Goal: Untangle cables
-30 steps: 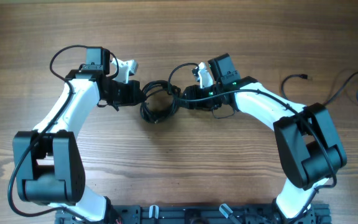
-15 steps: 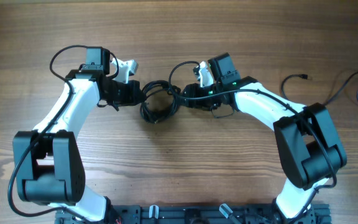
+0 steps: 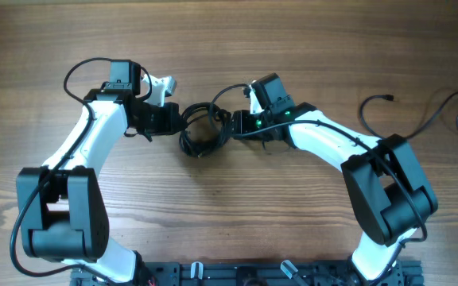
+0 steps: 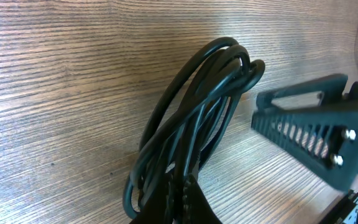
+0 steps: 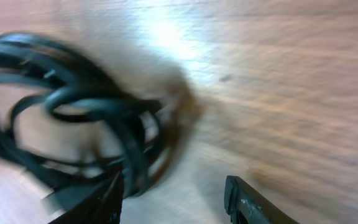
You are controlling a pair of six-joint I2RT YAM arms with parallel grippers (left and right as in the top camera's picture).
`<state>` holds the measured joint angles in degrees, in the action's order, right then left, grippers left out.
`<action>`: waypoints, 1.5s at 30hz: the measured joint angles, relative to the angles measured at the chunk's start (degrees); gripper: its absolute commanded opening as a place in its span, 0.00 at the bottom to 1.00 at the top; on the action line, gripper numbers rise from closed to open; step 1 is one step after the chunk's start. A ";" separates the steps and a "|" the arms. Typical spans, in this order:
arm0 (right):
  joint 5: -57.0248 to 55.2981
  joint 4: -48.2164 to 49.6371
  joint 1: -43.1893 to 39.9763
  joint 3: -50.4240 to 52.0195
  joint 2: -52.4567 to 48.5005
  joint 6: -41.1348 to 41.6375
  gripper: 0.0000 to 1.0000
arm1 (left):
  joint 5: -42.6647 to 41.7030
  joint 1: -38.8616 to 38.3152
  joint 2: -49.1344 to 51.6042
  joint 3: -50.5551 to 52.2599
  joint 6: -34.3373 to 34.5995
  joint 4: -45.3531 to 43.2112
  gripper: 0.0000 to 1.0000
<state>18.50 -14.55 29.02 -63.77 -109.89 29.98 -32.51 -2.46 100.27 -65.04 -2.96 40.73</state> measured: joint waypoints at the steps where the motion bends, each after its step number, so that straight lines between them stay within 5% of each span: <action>1: -2.19 0.00 -0.02 0.00 0.00 0.00 0.55 | 0.00 0.00 0.00 0.00 0.02 0.00 0.04; 11: -9.79 -1.53 -0.02 0.00 0.00 -0.02 0.56 | 0.00 0.00 0.00 0.00 0.00 0.00 0.04; 25: 1.92 -1.57 0.00 0.04 0.00 0.00 0.54 | 0.00 0.00 0.00 0.00 0.00 0.00 0.05; 27: 5.84 -1.36 0.00 0.04 0.00 0.24 0.47 | 0.00 0.00 0.00 0.00 0.00 0.00 0.05; 30: 10.38 -0.70 0.00 0.11 0.00 4.39 0.40 | 0.00 0.00 0.00 0.00 0.00 0.00 0.05; 38: 15.45 19.71 4.83 0.50 -3.91 20.90 0.41 | -0.09 0.00 0.00 0.00 -1.03 0.22 0.05; 45: 9.66 27.67 7.41 0.63 -8.20 31.95 0.44 | -0.22 0.00 0.00 0.00 -1.09 0.24 0.05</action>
<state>28.16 13.13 36.42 -63.13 -118.08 61.93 -32.73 -2.46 100.27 -65.04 -4.05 40.97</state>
